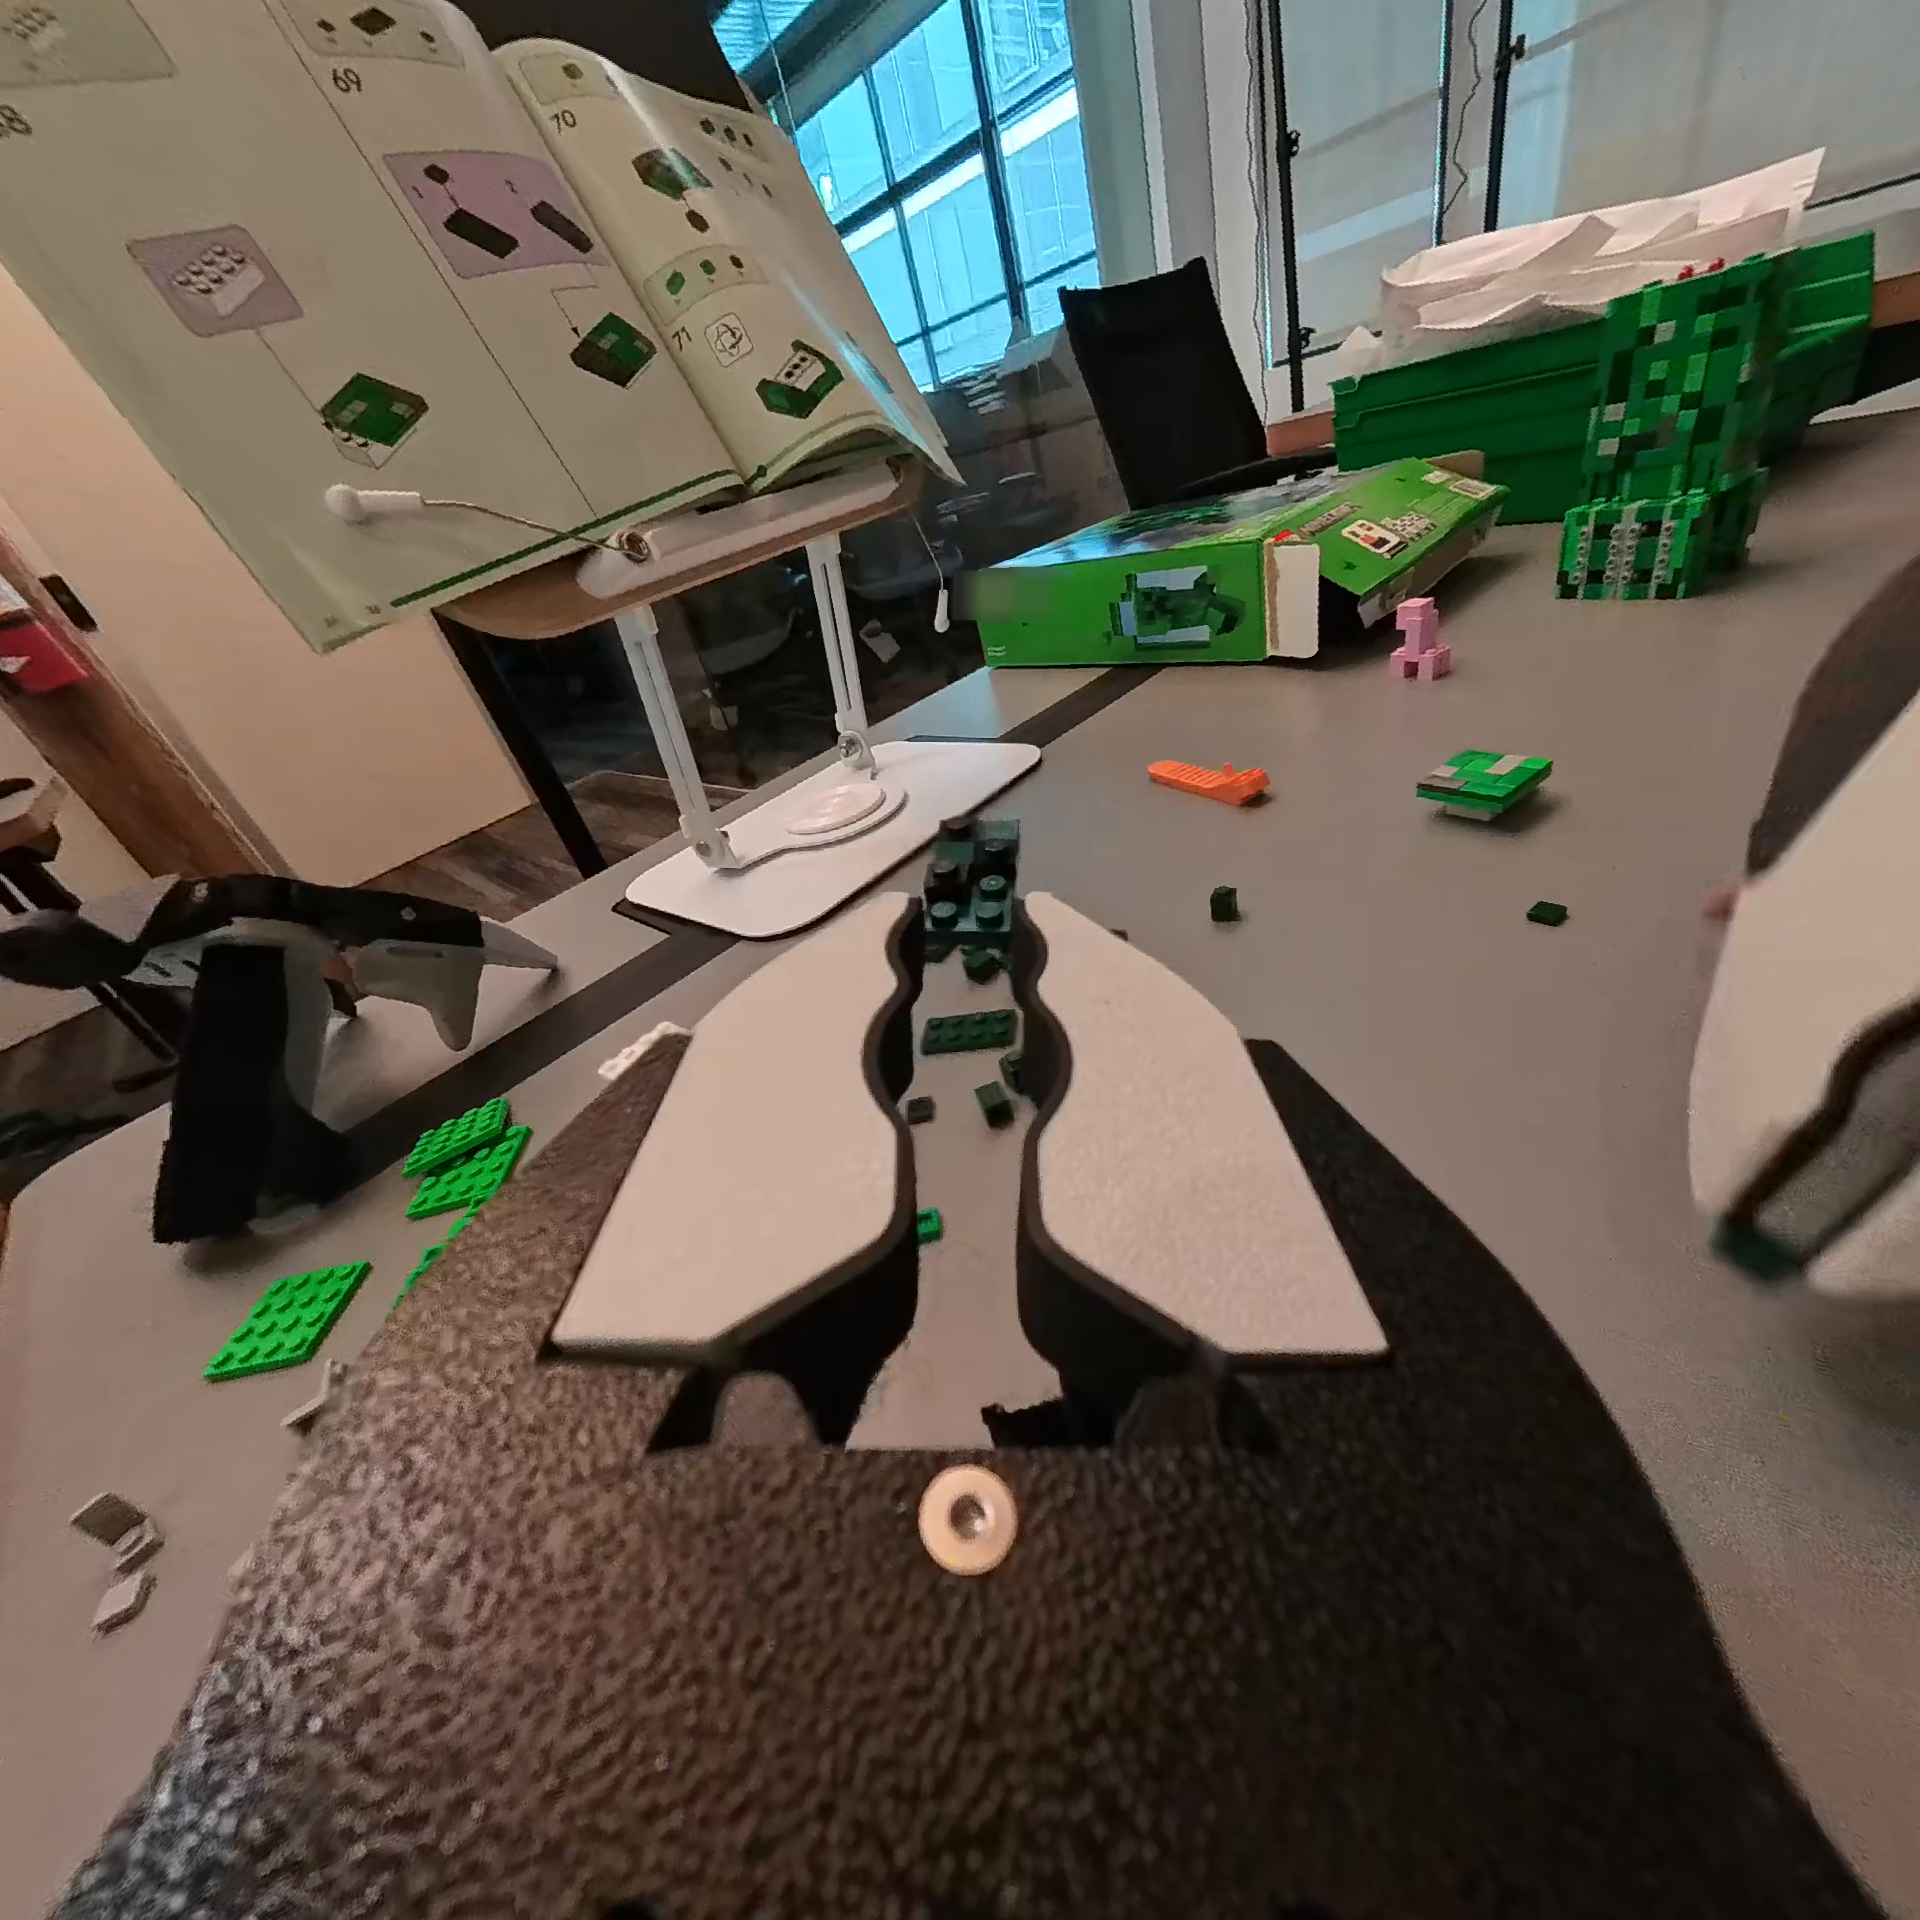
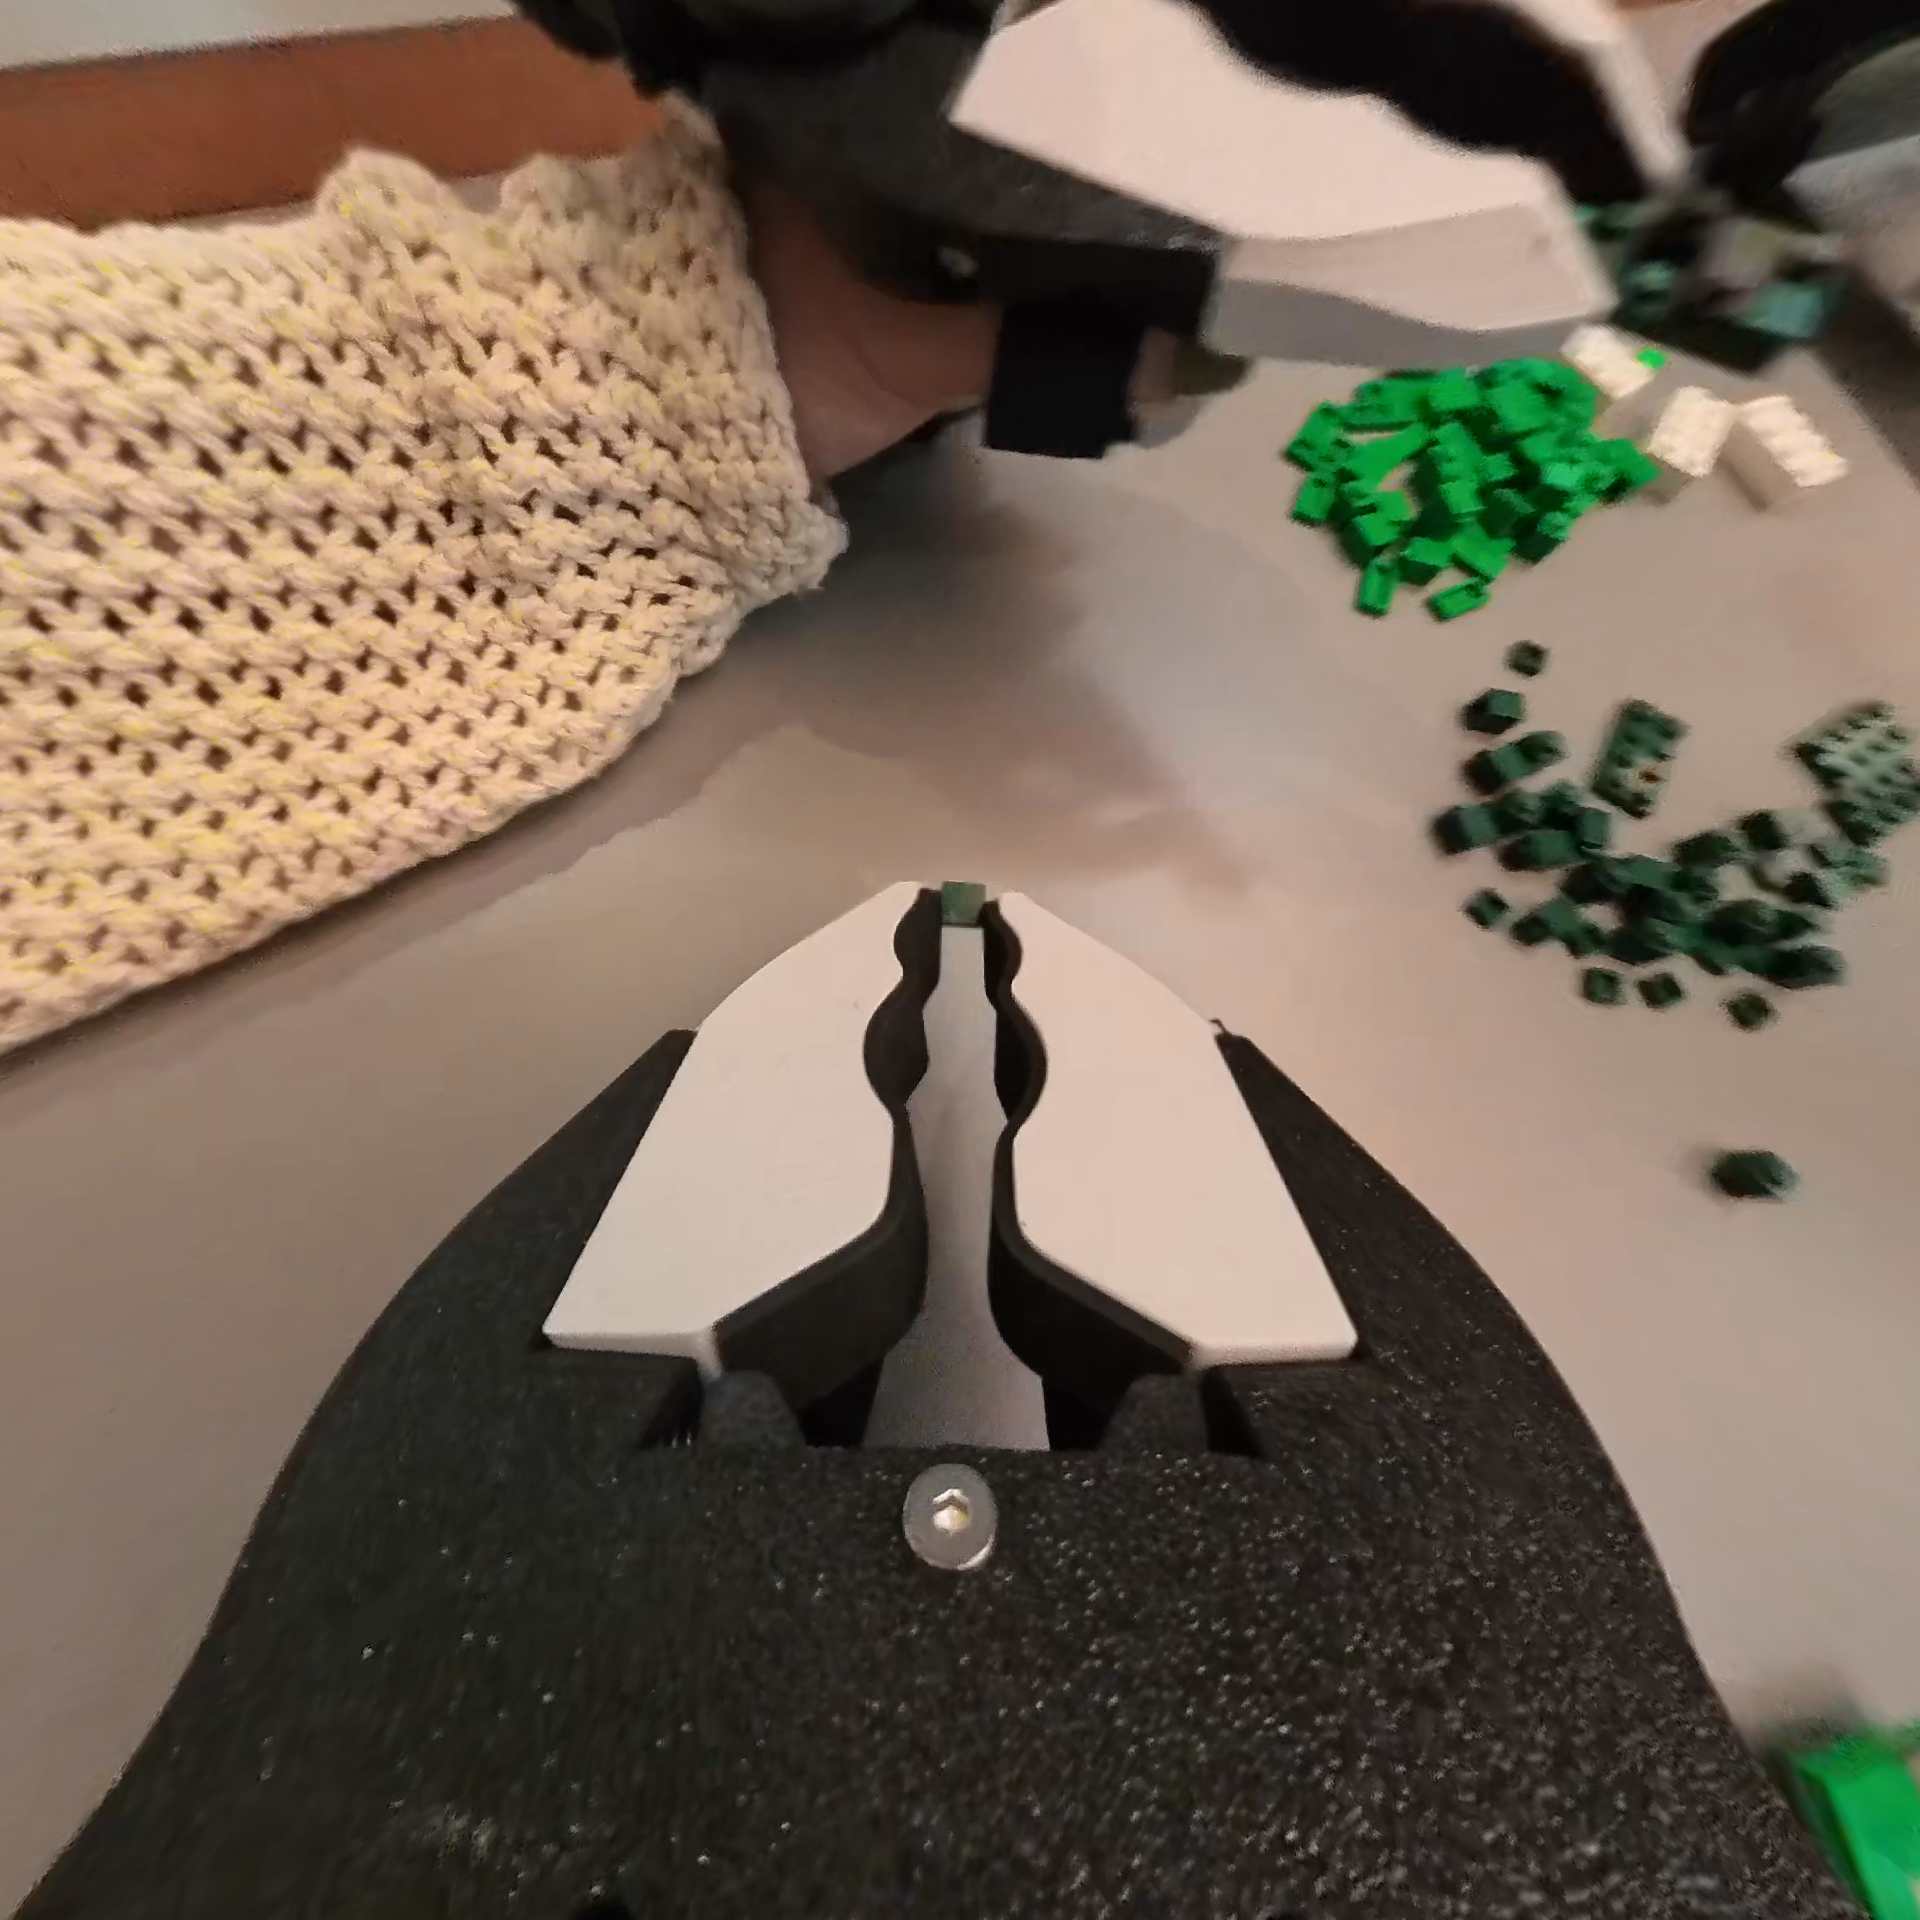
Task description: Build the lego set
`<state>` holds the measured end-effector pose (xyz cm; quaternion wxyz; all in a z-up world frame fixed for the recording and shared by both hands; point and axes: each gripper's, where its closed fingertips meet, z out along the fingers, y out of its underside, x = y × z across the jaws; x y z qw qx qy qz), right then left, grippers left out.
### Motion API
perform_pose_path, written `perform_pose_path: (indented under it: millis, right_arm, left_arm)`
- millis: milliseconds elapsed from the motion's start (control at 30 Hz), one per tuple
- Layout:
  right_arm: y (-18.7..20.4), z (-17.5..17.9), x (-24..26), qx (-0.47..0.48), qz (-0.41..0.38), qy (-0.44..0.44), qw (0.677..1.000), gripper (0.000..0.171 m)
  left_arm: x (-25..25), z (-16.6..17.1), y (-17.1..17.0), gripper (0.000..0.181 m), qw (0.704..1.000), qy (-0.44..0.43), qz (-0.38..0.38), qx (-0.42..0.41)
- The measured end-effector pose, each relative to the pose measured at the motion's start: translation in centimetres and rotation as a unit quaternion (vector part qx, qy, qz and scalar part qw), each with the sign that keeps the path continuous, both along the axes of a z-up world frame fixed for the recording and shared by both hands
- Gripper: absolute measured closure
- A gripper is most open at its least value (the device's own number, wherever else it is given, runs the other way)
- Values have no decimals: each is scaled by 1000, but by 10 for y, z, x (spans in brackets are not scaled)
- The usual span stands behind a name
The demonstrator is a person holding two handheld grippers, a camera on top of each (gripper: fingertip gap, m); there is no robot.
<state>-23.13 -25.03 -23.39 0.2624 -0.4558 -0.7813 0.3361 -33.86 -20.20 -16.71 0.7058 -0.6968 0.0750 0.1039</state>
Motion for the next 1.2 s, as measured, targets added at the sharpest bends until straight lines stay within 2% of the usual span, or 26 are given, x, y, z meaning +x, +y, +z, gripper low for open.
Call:
perform_pose_path:
  millis: [200,300,433,633,767,933,1067,1200]
  right_arm:
    - [57,30,28,10,-36,35,999,164]
    - [88,36,45,32,-64,49,996,164]
    - [122,40,68,15,-105,65,992,164]
    - [155,54,86,4,-127,104,987,164]
    - [164,64,90,-12,-100,125,987,164]
    - [162,80,84,-2,-25,144,989,164]
    - [157,88,83,-6,30,152,988,164]
    - [164,80,86,6,40,140,989,164]
  left_arm:
    - [-5,1,-6,166,1000,-1,14,11]
    - [-4,-2,-4,166,1000,-2,11,0]
    - [1,-4,1,166,1000,1,1,-4]
    - [35,-3,18,166,999,24,-41,-13]
    - [83,0,37,166,996,29,-88,-16]
    - [141,-8,66,166,987,42,-152,-39]
    - [156,-16,90,166,987,26,-146,-58]
    - [172,-23,105,166,980,30,-186,-68]
